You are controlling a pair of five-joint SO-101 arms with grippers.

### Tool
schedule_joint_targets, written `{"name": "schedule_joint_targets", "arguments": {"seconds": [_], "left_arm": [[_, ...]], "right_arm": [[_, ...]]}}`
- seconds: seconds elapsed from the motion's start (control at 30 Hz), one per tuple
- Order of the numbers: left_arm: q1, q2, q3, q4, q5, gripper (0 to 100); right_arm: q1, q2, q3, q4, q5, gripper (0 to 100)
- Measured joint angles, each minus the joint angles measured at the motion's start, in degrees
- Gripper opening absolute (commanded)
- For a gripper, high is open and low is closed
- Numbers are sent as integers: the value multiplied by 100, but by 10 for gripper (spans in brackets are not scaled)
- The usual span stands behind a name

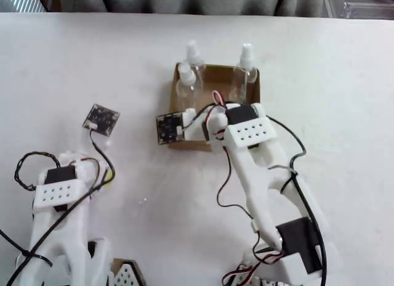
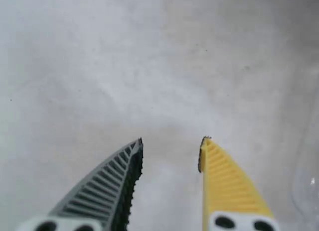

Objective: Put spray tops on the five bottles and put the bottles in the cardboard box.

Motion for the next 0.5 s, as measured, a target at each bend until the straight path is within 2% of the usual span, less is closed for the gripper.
{"name": "schedule_joint_targets", "arguments": {"seconds": [0.3, 0.5], "left_arm": [[0, 0, 0, -18, 0, 185], [0, 0, 0, -18, 0, 185]], "right_arm": [[-9, 800, -642, 26, 35, 241], [-9, 818, -1371, 835, 35, 241]]}}
